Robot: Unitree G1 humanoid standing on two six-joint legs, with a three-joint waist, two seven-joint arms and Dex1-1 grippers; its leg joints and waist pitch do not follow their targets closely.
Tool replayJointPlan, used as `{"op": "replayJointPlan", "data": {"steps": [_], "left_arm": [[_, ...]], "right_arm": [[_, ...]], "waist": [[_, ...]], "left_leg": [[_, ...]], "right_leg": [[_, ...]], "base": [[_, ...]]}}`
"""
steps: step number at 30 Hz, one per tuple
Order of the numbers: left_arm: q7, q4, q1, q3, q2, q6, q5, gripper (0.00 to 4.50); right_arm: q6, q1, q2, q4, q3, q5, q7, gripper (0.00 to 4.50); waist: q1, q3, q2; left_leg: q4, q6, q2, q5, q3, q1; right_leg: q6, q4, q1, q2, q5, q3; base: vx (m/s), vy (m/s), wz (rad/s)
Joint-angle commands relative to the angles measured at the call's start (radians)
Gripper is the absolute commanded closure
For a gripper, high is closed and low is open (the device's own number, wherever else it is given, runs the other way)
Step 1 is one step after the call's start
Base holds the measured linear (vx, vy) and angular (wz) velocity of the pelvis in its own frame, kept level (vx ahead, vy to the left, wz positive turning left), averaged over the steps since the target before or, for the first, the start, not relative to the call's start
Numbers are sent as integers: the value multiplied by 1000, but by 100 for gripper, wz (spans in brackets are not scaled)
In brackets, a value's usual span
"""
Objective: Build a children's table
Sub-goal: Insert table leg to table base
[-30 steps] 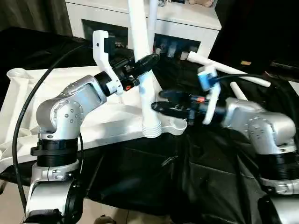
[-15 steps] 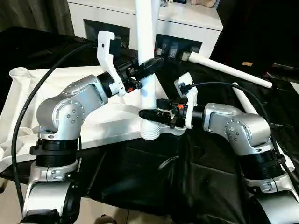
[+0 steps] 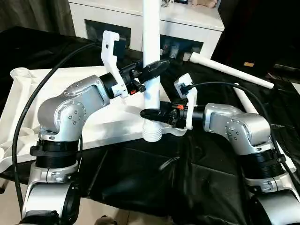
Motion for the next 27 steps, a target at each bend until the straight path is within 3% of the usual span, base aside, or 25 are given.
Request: {"op": "replayJointPlan", "data": {"steps": [1,12,15,24,25,27], "left_arm": [[-32,-38,-3,-31,-8,-2,-7,272],[-42,-33,-1,-44,4,-9,6,272],[-34,-21,2,-30,11,-10,10,202],[-27,-3,2,4,15,-27,9,148],[-13,4,1,4,9,-58,30,127],[-2,24,-3,7,-1,-108,56,120]], "right_arm": [[1,-17,-8,11,-2,-1,-7,245],[-12,-6,-18,7,-5,-5,12,261],[-58,3,-11,16,-33,-17,-15,262],[-135,18,16,36,-139,-17,-108,264],[-142,20,16,37,-152,-19,-122,264],[-174,26,7,51,-173,-38,-158,264]], "waist": [[0,-77,12],[0,-77,12],[0,-77,13],[2,-77,12],[1,-78,16],[0,-78,14]], "left_leg": [[-67,-41,9,-85,2,11],[-67,-45,9,-84,2,11],[-67,-46,10,-88,2,11],[-67,-49,8,-87,4,12],[-67,-46,7,-80,3,11],[-67,-45,7,-81,4,10]], "right_leg": [[-178,-54,62,-56,-58,28],[-176,-54,62,-56,-52,29],[-178,-54,62,-57,-59,29],[-175,-54,61,-55,-57,29],[-173,-53,63,-54,-48,29],[-170,-56,63,-55,-49,29]], "base": [[0,0,0],[0,0,0],[0,0,0],[0,0,0],[0,0,0],[0,0,0]]}}
